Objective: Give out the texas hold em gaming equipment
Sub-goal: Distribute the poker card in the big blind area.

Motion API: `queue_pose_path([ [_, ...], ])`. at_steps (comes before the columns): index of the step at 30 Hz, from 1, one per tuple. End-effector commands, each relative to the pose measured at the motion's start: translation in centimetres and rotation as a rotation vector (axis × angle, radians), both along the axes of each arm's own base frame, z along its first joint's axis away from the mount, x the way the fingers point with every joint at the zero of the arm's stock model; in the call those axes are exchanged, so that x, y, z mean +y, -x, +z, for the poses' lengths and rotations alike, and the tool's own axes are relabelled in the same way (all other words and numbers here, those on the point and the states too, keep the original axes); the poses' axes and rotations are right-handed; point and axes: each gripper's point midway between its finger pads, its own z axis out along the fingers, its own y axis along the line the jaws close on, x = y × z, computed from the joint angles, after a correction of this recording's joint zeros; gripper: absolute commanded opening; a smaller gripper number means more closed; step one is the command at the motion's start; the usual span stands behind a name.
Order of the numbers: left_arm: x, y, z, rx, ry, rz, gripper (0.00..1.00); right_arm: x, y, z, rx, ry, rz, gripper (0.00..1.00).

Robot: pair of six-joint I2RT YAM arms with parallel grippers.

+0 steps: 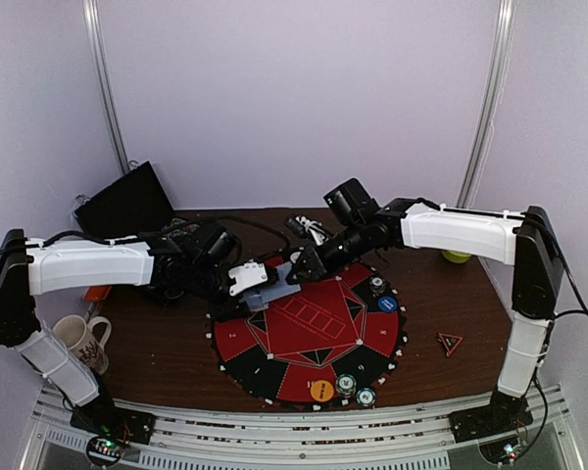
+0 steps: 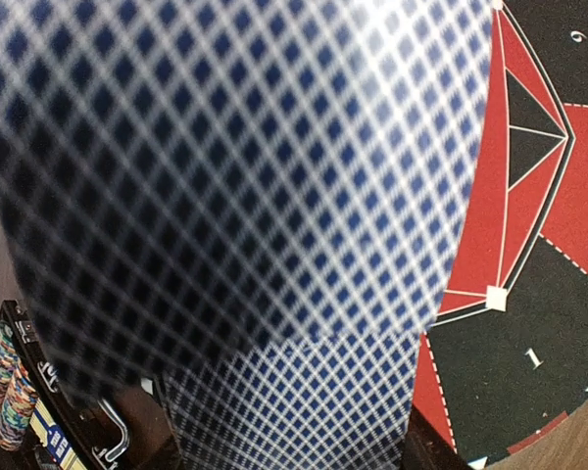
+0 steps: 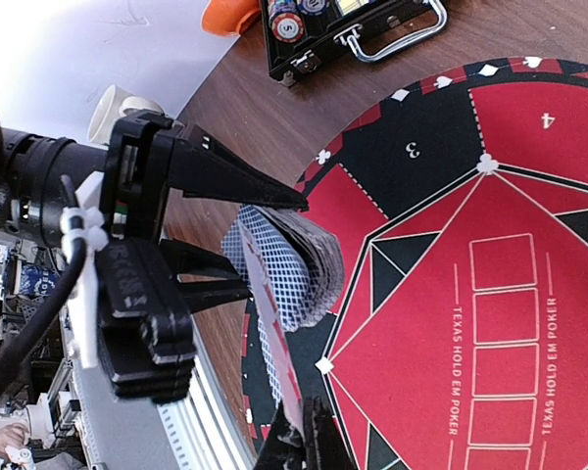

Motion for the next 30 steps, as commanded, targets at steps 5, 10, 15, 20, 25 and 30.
queue_pose_path([
  [5,0.6,-1.4,1.5,-0.045,0.048,0.063,0.53,-4.3,-1.1,3.9,-0.072,0.018,-0.037,0.00],
  [10,1.3,-2.0,1.9,-0.059,0.053,0.105,0.53,-6.8,0.5,2.0,-0.042,0.123,-0.017,0.00],
  [15,2.1,-1.9,2.9,-0.079,0.068,0.130,0.53,-7.1,4.8,-2.0,0.039,0.203,0.090,0.00],
  [20,3.2,-1.8,3.8,-0.095,0.063,0.152,0.53,-4.0,11.7,-4.5,0.103,0.202,0.338,0.00],
  [25,3.7,-1.6,4.2,-0.095,0.063,0.167,0.53,-1.1,16.3,-8.2,0.148,0.283,0.541,0.00],
  [30,4.0,-1.5,4.6,-0.099,0.070,0.174,0.53,0.1,17.1,-11.5,0.162,0.361,0.603,0.00],
])
